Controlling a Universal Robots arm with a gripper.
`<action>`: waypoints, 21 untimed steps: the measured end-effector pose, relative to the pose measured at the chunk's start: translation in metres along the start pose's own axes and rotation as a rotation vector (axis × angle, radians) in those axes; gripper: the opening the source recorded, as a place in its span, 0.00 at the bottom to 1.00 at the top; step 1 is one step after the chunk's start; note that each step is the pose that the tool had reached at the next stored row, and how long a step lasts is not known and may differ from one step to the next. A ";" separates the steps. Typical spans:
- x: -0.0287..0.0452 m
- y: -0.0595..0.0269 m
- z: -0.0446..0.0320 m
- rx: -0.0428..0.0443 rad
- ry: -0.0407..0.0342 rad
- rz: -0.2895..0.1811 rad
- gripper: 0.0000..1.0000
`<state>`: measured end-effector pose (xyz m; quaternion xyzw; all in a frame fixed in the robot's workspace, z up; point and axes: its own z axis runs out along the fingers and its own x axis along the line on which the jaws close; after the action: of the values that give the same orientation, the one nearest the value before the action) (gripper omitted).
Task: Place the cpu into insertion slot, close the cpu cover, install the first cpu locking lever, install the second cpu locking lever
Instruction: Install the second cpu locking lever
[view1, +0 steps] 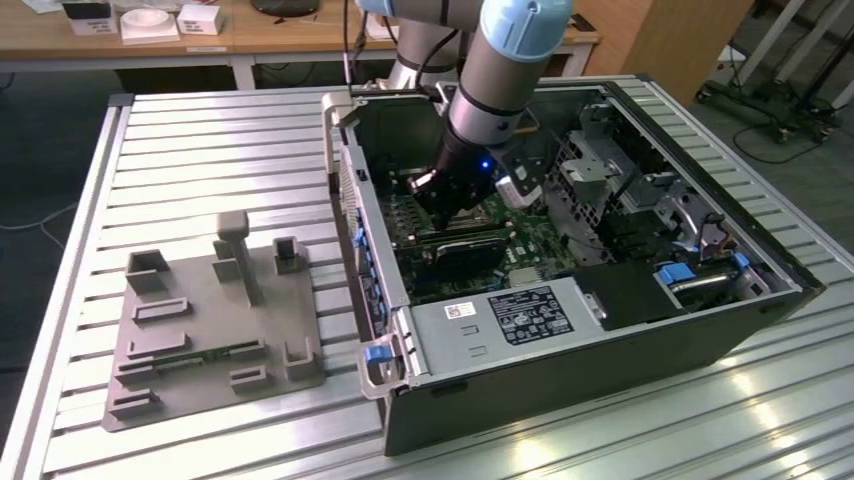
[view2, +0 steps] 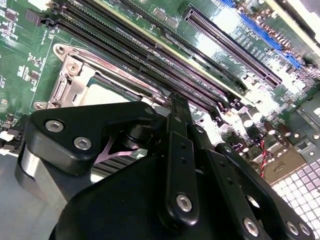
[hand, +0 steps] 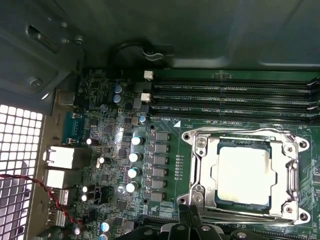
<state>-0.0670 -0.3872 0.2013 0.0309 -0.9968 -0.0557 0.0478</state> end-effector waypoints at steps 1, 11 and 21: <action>0.0000 0.0004 0.0003 -0.0004 -0.0001 0.000 0.11; -0.0004 0.0034 0.0018 -0.0018 -0.0002 0.000 0.11; -0.0008 0.0062 0.0045 -0.0018 -0.0001 0.000 0.11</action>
<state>-0.0670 -0.3805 0.1975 0.0309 -0.9968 -0.0566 0.0478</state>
